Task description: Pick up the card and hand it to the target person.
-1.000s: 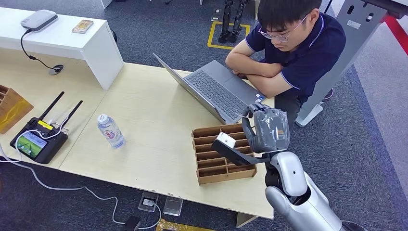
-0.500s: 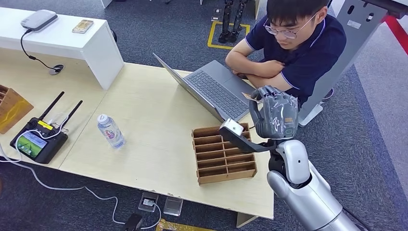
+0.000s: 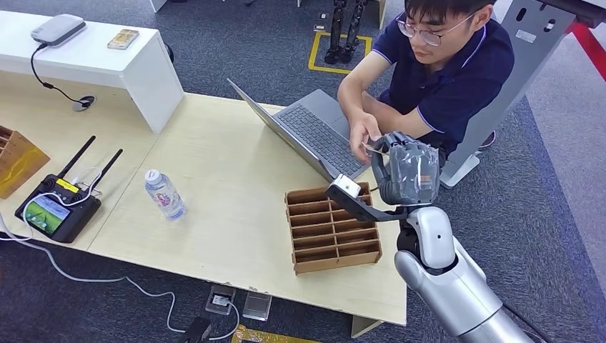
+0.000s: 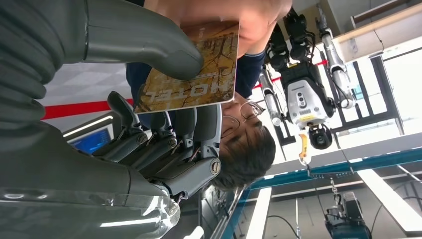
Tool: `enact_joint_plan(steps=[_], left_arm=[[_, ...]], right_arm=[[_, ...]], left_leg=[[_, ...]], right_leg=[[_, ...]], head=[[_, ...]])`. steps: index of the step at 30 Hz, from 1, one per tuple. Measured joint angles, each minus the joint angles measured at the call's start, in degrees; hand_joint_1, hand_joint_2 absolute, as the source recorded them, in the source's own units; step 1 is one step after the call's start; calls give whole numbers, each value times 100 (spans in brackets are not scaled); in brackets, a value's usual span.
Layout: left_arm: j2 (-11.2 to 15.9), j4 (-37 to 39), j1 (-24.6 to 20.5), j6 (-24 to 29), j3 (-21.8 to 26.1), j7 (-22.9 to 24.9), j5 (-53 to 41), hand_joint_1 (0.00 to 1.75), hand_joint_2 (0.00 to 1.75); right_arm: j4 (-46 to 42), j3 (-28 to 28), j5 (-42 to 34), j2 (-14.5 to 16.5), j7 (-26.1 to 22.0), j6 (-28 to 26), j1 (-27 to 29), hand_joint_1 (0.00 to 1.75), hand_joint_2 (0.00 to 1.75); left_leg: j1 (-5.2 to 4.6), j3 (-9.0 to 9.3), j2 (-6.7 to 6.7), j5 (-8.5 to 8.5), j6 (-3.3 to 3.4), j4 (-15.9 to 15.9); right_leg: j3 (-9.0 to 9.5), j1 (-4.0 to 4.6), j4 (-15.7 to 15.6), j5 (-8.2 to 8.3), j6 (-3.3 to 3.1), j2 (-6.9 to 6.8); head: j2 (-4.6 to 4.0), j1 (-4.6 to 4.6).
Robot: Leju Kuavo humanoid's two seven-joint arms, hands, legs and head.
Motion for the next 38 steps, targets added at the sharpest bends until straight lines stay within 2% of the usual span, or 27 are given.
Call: enact_joint_plan(steps=[4,8,17,18,22,24,29,33,38], left_arm=[[2,0,2,-150,0,-72,51,0,0],[17,0,7,-307,0,-174,92,0,0],[49,0,12,-316,0,-267,109,0,0],[51,0,19,-290,2,-268,124,0,0],[84,2,130,-86,35,-289,259,0,0],[93,2,147,-47,48,-280,293,0,0],[111,2,167,13,59,-278,355,0,0],[115,4,180,52,77,-277,404,0,0],[118,4,182,61,107,-261,416,0,0]], right_arm=[[63,0,8,19,5,-24,-2,145,175],[121,0,5,28,8,-26,-1,0,175],[151,-7,-185,28,-25,-80,49,0,175],[137,-18,-415,28,-115,-72,84,0,175],[-226,-246,-3216,7,-1136,259,659,0,175],[-404,-342,-3989,-19,-1378,381,903,0,175],[-834,-592,-5411,-156,-1836,648,1543,0,175],[-1181,-827,-6240,-298,-2186,907,2129,0,175],[-1529,-1073,-7257,-456,-2454,1505,2646,0,175]], left_leg=[[0,0,0,0,0,0],[0,0,0,0,0,0],[0,1,0,0,0,0],[0,1,0,0,0,0],[0,1,0,-1,0,0],[0,1,0,-1,0,0],[0,4,0,-1,0,0],[0,2,0,-1,0,0],[0,2,1,-2,0,0]], right_leg=[[0,0,0,0,0,0],[0,0,0,0,0,0],[0,0,0,0,0,0],[0,0,0,0,0,0],[-3,0,-1,-1,0,0],[-3,0,-1,-1,0,0],[-2,0,-3,-1,0,0],[-2,0,-3,-1,0,0],[-2,0,-4,-1,0,0]], head=[[0,-1],[0,0],[0,0],[0,0],[0,-1],[0,1],[0,0],[0,-2],[0,-1]])
